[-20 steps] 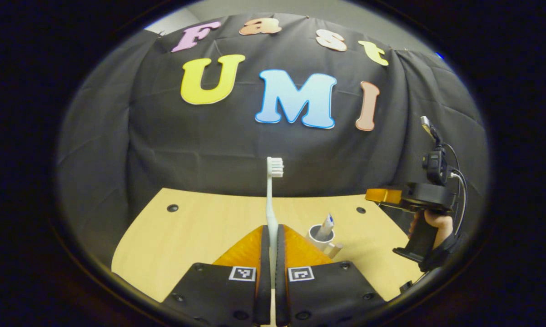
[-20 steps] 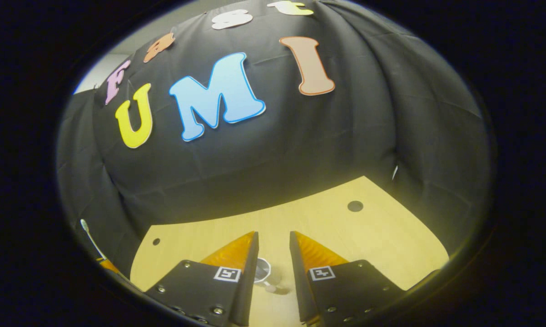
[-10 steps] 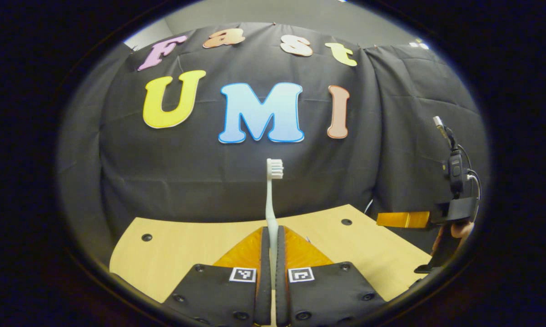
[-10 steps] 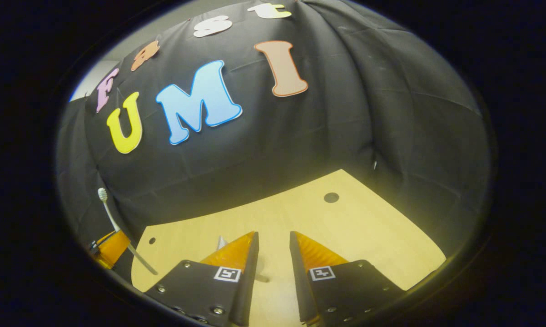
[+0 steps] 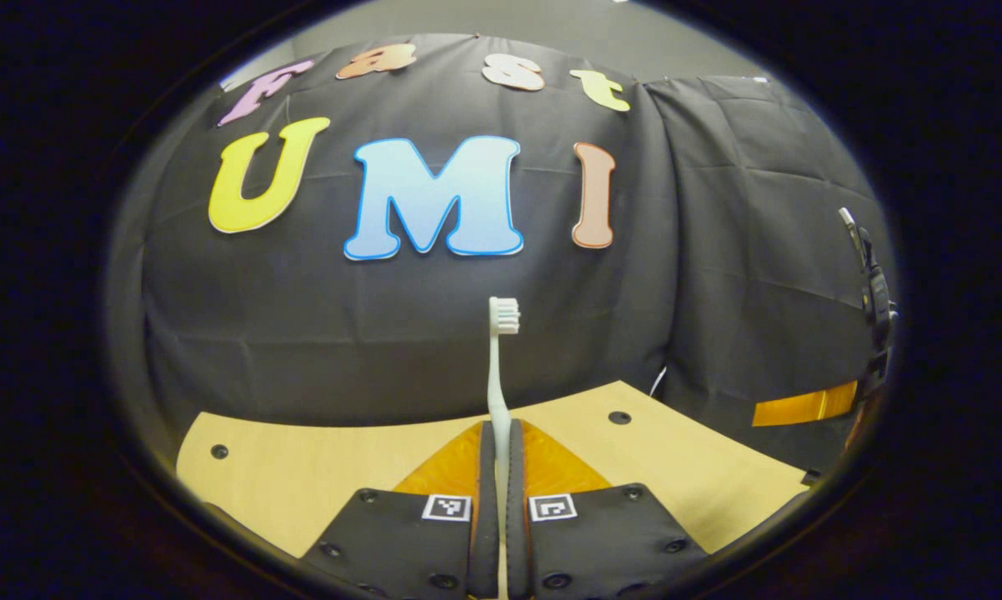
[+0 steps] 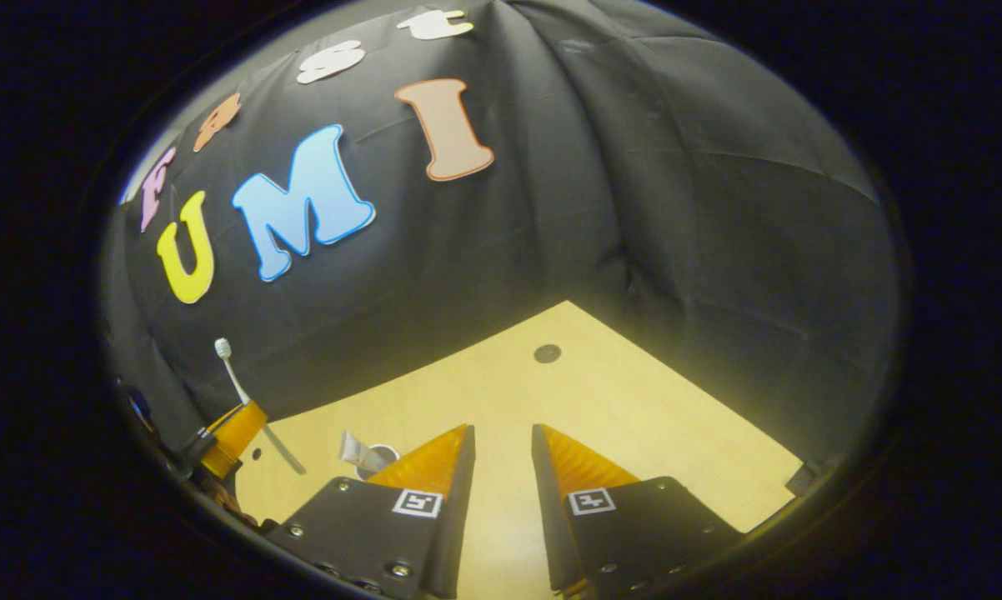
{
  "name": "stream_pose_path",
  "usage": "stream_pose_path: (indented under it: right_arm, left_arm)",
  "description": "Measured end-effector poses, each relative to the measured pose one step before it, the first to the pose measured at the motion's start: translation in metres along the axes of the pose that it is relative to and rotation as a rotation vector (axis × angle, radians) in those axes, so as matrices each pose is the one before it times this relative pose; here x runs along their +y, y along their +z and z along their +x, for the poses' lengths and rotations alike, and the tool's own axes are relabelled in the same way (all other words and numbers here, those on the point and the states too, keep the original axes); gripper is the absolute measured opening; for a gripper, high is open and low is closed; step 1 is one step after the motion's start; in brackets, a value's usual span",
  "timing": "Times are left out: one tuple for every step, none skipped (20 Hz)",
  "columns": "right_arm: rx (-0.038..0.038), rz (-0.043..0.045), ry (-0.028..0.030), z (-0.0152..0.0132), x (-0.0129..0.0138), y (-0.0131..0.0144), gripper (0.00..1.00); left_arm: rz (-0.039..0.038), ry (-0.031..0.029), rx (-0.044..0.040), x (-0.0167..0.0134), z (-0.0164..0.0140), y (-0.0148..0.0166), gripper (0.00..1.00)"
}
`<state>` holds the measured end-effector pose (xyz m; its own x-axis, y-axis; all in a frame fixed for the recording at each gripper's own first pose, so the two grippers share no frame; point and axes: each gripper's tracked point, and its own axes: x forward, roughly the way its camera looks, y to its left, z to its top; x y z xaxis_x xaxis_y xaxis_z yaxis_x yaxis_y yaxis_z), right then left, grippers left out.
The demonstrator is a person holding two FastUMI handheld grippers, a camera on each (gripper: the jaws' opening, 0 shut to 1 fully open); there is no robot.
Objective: Put the toothbrush and toothpaste on the desktop into the cup, then pick up the cup and place it on the coaster on the desktop.
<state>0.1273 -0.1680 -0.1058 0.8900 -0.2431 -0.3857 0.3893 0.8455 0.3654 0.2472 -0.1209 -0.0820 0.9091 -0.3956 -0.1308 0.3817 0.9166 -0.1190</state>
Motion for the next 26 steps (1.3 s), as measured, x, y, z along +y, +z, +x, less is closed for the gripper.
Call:
stream_pose_path:
  right_arm:
    - [-0.00191, 0.00185, -0.01296, -0.00172, -0.00788, 0.00028, 0.4]
    - [0.00038, 0.00217, -0.01444, -0.00112, -0.00804, -0.00112, 0.37]
    - [0.00334, 0.00124, -0.01318, -0.0013, -0.00762, -0.00082, 0.37]
    - [0.00668, 0.00201, -0.01359, -0.0007, -0.00802, -0.00248, 0.4]
    - [0.00577, 0.00244, -0.01278, 0.00035, -0.00709, -0.001, 0.4]
    - [0.00367, 0.00303, -0.01164, 0.00039, -0.00583, -0.00171, 0.4]
    - [0.0056, 0.00191, -0.01136, 0.00031, -0.00642, -0.00096, 0.4]
    - [0.00541, -0.00066, -0.01216, -0.00096, -0.00571, -0.00243, 0.4]
    - [0.00433, -0.00114, -0.00851, -0.00064, -0.00544, -0.00148, 0.4]
    - [0.00453, -0.00176, -0.00844, -0.00029, -0.00391, -0.00234, 0.37]
    - [0.00541, -0.00228, -0.00694, 0.00069, -0.00371, -0.00188, 0.43]
    - [0.00655, -0.00039, -0.00319, 0.00091, -0.00219, -0.00257, 0.37]
    - [0.00647, -0.00081, -0.00249, 0.0007, -0.0027, -0.00161, 0.4]
    - [0.00415, -0.00048, -0.00245, 0.00086, -0.00174, -0.00118, 0.43]
    - [0.00402, -0.00139, -0.0011, 0.00056, -0.00145, -0.00006, 0.43]
    - [0.00218, -0.00221, -0.00077, 0.00079, -0.00165, -0.00046, 0.43]
    - [0.00236, -0.0027, -0.00001, 0.0002, -0.00135, -0.00053, 0.43]
    - [0.00103, -0.00377, -0.00163, 0.00026, -0.00222, -0.00066, 0.4]
    - [0.00323, -0.00493, -0.00215, 0.00087, -0.0012, -0.00023, 0.43]
    - [0.00366, -0.0044, -0.00166, 0.00116, -0.00148, -0.00072, 0.4]
    - [0.00811, -0.00329, -0.00048, -0.00068, -0.00188, -0.00138, 0.4]
    - [0.00467, -0.00077, -0.0004, 0.002, -0.00029, -0.00142, 0.4]
    - [-0.00116, -0.00185, 0.00088, -0.0006, 0.00062, 0.00055, 0.4]
    - [0.00134, -0.00377, -0.00044, 0.0003, -0.00045, -0.00004, 0.4]
    - [0.00166, -0.00348, 0.00116, -0.00082, -0.00063, -0.00019, 0.4]
    - [0.00202, -0.003, 0.00049, 0.00055, 0.00029, -0.00215, 0.4]
  left_arm:
    - [0.00008, -0.00719, 0.00215, -0.00052, 0.00823, -0.00277, 0.11]
    - [0.00299, -0.0018, 0.00181, 0.00006, 0.00903, -0.00497, 0.1]
    - [0.00119, -0.00409, 0.00113, 0.00075, 0.00733, -0.00239, 0.11]
    - [-0.00172, -0.0062, -0.00031, -0.00025, 0.00649, -0.00393, 0.11]
    - [-0.00068, -0.00637, -0.00065, -0.00015, 0.00623, -0.00153, 0.11]
    - [0.00166, -0.00215, -0.00116, 0.00084, 0.0064, -0.00153, 0.11]
    - [-0.00121, -0.00563, -0.00068, 0.00015, 0.00506, -0.00214, 0.11]
    - [-0.00055, -0.0043, 0.0017, -0.00095, 0.00136, -0.00323, 0.11]
    - [-0.00335, -0.0016, 0.00117, -0.00002, 0.00298, -0.00203, 0.11]
    - [-0.00537, -0.00237, 0.0008, -0.00004, 0.00463, -0.00231, 0.11]
    - [-0.00377, 0.00294, -0.00179, 0.00046, 0.00345, -0.00146, 0.11]
    - [-0.00526, 0.00216, -0.00027, -0.00017, 0.00534, -0.00082, 0.11]
    - [-0.00449, 0.00379, 0.00141, 0.00021, 0.00488, -0.00154, 0.11]
    - [-0.00337, 0.00596, 0.00112, 0.00025, 0.00553, -0.00188, 0.11]
    - [-0.00366, 0.00509, 0.00334, 0.00158, 0.00387, -0.00277, 0.11]
    - [-0.00399, 0.00691, 0.00199, -0.00041, 0.00239, -0.00299, 0.11]
    - [-0.00501, 0.00556, 0.00175, 0.0015, 0.00255, -0.00346, 0.11]
    - [-0.0029, 0.00882, 0.00149, 0.00194, 0.00238, -0.00139, 0.11]
    - [-0.00502, 0.00579, 0.00161, 0.00172, 0.00185, -0.00209, 0.11]
    - [-0.00661, 0.00561, -0.00105, 0.00144, 0.00262, -0.00175, 0.11]
    - [-0.00968, 0.00103, 0.00193, 0.00031, 0.00124, -0.00265, 0.11]
    - [-0.00942, 0.00533, 0.00509, -0.00039, 0.0005, -0.00255, 0.11]
    - [-0.00996, 0.00487, 0.00729, 0.00085, 0.00079, -0.0039, 0.11]
    - [-0.01453, 0.00197, 0.00705, -0.00065, 0.00055, -0.00439, 0.11]
    - [-0.01267, 0.00442, 0.00715, 0.00077, -0.00032, -0.00441, 0.12]
    - [-0.00383, 0.00785, 0.00384, 0.00057, 0.00077, -0.00274, 0.1]
